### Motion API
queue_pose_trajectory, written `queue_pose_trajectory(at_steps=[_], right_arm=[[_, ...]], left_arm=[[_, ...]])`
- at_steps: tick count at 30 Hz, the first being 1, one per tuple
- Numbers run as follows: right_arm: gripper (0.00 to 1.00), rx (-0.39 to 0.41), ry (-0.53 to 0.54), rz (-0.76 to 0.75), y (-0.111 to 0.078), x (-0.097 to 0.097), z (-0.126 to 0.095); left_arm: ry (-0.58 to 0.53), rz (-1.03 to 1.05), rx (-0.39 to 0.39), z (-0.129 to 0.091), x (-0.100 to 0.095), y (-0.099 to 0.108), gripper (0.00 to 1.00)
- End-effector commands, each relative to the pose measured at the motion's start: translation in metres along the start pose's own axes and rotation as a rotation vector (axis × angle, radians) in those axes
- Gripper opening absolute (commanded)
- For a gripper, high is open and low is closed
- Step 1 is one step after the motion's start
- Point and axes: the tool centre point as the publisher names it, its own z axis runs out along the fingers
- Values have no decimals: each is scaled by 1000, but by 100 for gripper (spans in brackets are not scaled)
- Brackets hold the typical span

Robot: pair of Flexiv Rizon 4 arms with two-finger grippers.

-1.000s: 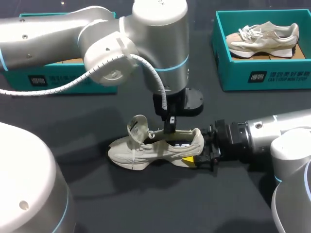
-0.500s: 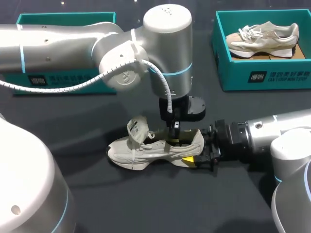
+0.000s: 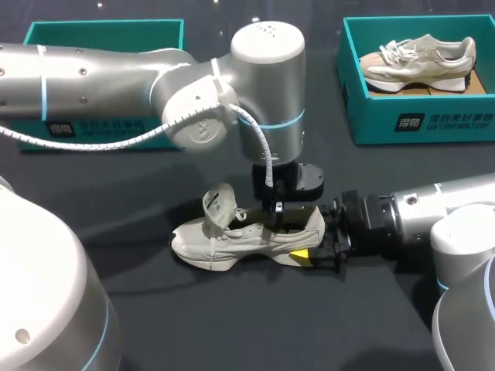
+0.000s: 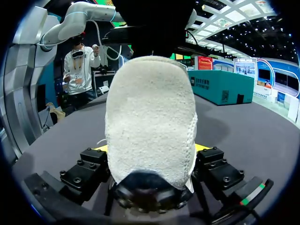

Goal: Take the shoe out of the shoebox, open the shoe tongue, remove and reinsert the insole, then place the shoe into the shoebox

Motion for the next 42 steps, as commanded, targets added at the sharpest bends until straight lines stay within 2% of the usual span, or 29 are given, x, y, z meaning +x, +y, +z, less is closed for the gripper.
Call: queue_pose_trajectory(at_steps=[1,17,19,21,26,29,37,42], right_arm=[[0,4,-2,0,-1,0,2],[0,4,-2,0,-1,0,2],[0,4,-2,0,-1,0,2],[0,4,-2,0,-1,0,2],[0,4,-2,0,-1,0,2],[0,4,-2,0,-1,0,2],[0,4,-2,0,-1,0,2],[0,4,-2,0,-1,0,2]], left_arm=[[1,1,-4,4,9,6,0],[34,13,-42,21,26,23,0],[21,8,-46,24,26,24,11],[11,4,-49,26,26,24,16],[-37,2,-39,30,22,22,26],[-86,3,-40,34,18,20,22],[-234,-6,-56,43,4,18,27],[-293,-31,-80,47,-8,20,24]])
